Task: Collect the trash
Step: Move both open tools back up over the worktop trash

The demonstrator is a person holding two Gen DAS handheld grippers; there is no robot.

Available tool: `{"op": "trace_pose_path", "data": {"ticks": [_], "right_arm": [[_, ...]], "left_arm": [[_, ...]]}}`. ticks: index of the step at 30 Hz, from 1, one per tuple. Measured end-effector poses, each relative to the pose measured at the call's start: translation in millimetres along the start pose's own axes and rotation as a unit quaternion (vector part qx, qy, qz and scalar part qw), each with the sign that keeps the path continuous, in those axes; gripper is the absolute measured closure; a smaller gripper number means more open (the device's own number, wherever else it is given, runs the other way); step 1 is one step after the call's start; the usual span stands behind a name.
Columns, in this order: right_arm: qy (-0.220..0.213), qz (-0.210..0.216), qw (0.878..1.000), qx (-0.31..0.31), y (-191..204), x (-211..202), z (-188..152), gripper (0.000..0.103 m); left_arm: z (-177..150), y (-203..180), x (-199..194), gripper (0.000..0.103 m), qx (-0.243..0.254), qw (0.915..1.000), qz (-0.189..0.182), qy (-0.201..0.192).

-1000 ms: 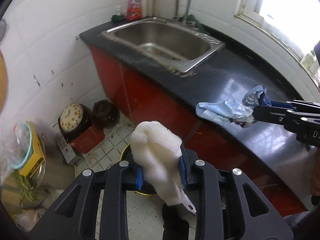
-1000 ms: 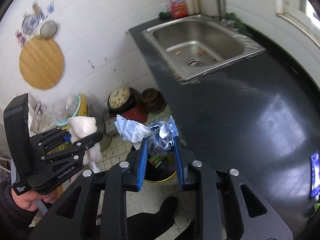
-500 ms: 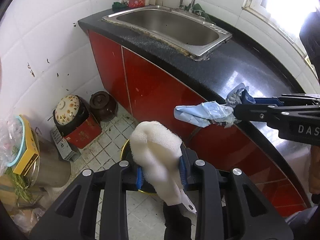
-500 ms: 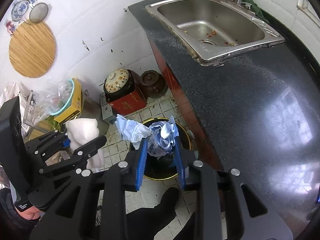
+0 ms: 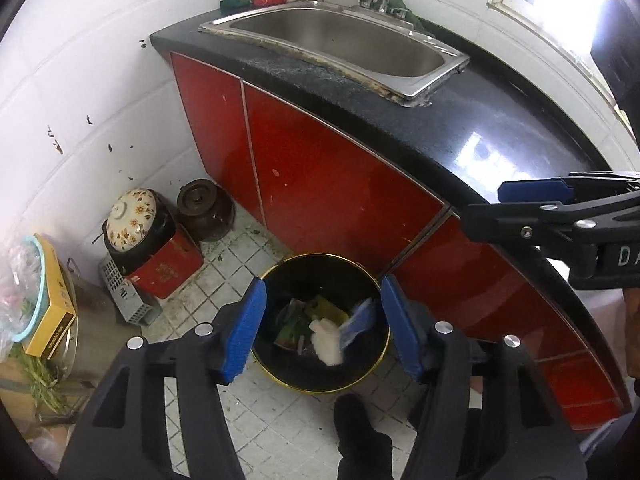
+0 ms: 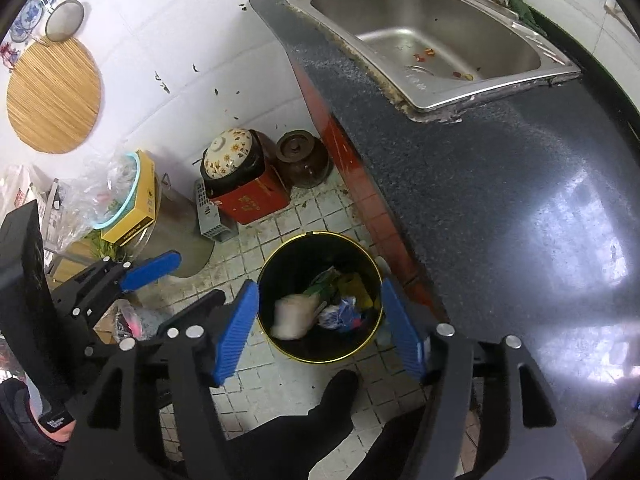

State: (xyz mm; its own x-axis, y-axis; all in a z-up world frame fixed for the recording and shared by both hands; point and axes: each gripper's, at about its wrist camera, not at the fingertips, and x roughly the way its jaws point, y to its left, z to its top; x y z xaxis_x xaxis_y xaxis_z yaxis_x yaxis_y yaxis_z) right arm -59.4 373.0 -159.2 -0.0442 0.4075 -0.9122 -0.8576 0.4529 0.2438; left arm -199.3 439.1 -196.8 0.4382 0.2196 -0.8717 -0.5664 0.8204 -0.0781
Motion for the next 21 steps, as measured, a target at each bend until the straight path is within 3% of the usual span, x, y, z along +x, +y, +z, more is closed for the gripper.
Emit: {"op": "trace_pose_path", "data": {"ticks": [7,11,17,21], "right_arm": [[-0.031,-0.005,0.999,0.020,-25,-32,-4,0.034],[-0.076,-0.022,0.996,0.051,-58,-79,-18,0.027],[-0.148,-0.097,0.974,0.138,-140,-168,-67,0.023],[-0.185,-0.159,0.947,0.207,-200,-224,-120,0.021]], "left_arm": [[6,-6,-6,0.037,0.005,1.0000,0.000,-0.002],[21,-31,-20,0.018,0.024,0.9994,-0.009,-0.022],[56,-117,-36,0.011,0.086,0.9930,-0.068,-0.042],[76,-210,-44,0.011,0.156,0.9777,-0.133,-0.044]]}}
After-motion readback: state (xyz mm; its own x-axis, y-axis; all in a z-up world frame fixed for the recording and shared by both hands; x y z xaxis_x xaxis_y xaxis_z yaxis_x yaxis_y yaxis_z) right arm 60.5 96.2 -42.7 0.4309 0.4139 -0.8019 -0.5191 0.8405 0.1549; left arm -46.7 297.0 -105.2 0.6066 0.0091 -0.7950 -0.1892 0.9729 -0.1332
